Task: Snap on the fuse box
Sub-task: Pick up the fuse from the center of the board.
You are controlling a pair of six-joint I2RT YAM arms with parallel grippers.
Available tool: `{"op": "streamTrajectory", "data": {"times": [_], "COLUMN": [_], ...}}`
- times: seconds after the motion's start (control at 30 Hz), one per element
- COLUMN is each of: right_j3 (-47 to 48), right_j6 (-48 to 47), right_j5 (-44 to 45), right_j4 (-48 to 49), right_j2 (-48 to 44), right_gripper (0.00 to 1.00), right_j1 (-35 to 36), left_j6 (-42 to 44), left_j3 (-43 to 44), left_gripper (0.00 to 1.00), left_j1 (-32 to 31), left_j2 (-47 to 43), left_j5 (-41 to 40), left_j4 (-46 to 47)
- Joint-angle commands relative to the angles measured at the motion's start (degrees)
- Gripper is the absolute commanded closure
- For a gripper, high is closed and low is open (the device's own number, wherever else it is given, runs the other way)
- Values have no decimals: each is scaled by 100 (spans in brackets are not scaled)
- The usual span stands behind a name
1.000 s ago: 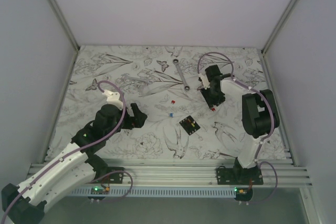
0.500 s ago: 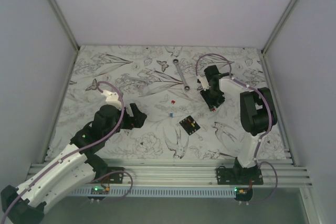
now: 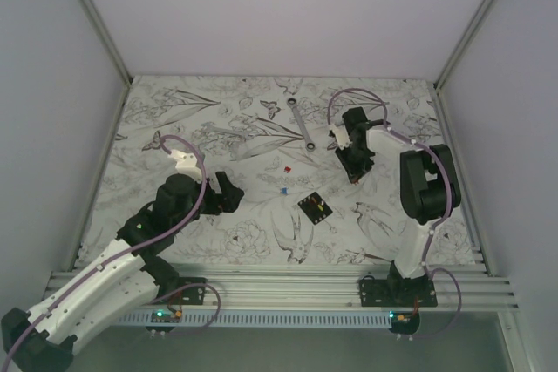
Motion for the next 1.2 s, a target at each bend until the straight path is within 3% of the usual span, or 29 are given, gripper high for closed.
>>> {"op": "streamTrajectory", "data": {"times": [0.0, 0.43, 0.77, 0.97, 1.17], "right_j3": [-143, -611, -1734, -2441, -2754], "right_j6": [-59, 1309, 3214, 4499, 5242], "right_j5": [-82, -909, -1805, -1826, -1714], "right_j4": [315, 860, 2395, 3270, 3813], "right_j2": [255, -1269, -2980, -3894, -4563], "right_gripper": [73, 79, 79, 78, 78], "right_j1": [-113, -113, 47, 339, 678], "left_j6": [15, -274, -210, -54, 318], "left_j3": [-93, 49, 385, 626, 1009], "left_gripper": [0, 0, 3, 10, 21], "left_j1": [20, -54, -731, -1323, -1586], "left_j2": [-74, 506, 1588, 2272, 2898], "left_j5": [36, 718, 523, -197, -152], "left_j4": [-69, 591, 1806, 2668, 3323]}}
